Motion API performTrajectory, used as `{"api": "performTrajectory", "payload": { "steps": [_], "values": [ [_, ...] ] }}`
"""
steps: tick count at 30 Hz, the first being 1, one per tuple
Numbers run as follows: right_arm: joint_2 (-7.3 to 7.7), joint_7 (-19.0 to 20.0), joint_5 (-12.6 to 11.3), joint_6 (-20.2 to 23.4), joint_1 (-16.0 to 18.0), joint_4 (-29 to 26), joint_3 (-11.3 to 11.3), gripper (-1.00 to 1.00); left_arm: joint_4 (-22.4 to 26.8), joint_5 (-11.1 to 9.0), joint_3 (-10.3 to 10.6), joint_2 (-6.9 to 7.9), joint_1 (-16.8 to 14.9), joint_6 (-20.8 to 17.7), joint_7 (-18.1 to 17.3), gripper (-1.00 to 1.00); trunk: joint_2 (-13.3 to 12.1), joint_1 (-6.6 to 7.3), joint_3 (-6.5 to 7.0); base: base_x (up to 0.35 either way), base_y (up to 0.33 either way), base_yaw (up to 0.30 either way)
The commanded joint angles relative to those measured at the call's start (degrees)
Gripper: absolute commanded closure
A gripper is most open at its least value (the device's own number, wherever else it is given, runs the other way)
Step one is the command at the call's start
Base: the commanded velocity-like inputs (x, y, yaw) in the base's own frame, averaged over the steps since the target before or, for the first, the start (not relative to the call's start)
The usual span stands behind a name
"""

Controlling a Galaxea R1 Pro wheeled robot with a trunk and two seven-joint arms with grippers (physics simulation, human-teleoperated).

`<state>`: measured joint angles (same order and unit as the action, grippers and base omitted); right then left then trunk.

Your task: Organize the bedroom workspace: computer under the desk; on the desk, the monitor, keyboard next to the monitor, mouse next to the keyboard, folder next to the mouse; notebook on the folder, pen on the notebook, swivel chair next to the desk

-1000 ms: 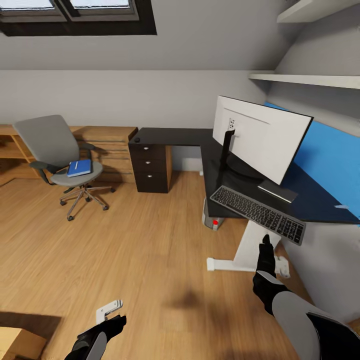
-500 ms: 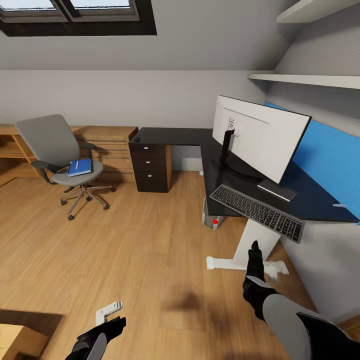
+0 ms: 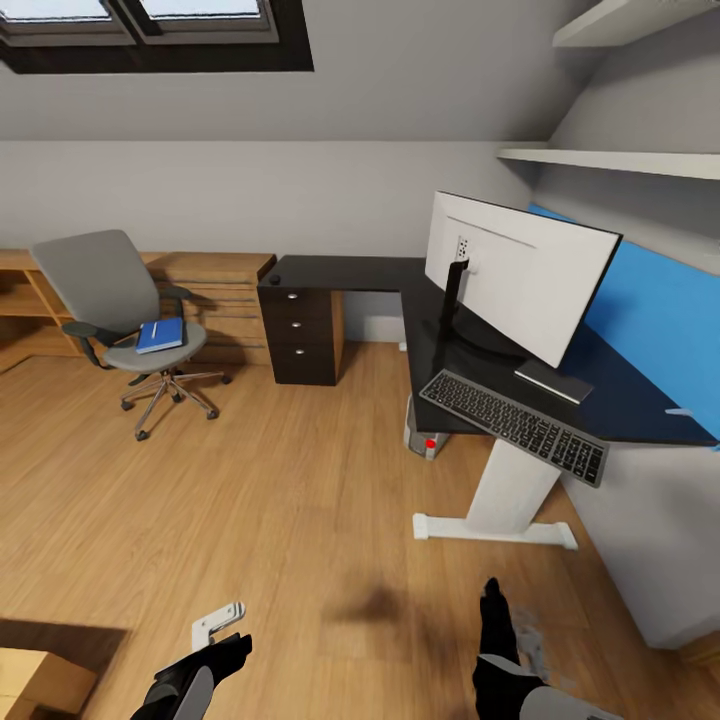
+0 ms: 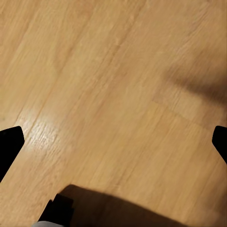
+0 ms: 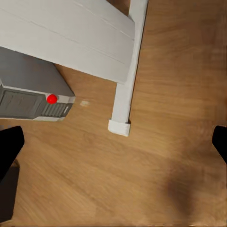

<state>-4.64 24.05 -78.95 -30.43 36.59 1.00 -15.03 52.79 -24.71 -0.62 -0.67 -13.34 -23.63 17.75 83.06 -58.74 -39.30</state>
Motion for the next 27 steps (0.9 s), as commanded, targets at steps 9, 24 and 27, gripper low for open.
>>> {"api": "performTrajectory", "payload": {
  "steps": [9,24,27],
  "values": [
    [1.26,0.07,0.12,-0.13,-5.32,0.11,-0.08,-1.0,-1.0,-0.66,0.02,-0.24,-0.02,-0.27,0.63,-1.0,-3.6,1.99,1.58,0.0,0.0,0.0],
    [1.3,0.05,0.2,-0.15,-7.99,0.09,0.0,-1.0,-17.81,-0.4,0.3,-0.89,-0.01,8.51,0.28,-1.0,-9.61,5.28,4.27,0.0,0.0,0.0],
    [1.2,0.04,0.2,-0.15,-8.04,0.11,0.0,-1.0,-20.17,-0.17,0.55,-0.9,-0.02,10.06,0.28,-1.0,-10.82,5.94,4.81,0.0,0.0,0.0]
  ]
}}
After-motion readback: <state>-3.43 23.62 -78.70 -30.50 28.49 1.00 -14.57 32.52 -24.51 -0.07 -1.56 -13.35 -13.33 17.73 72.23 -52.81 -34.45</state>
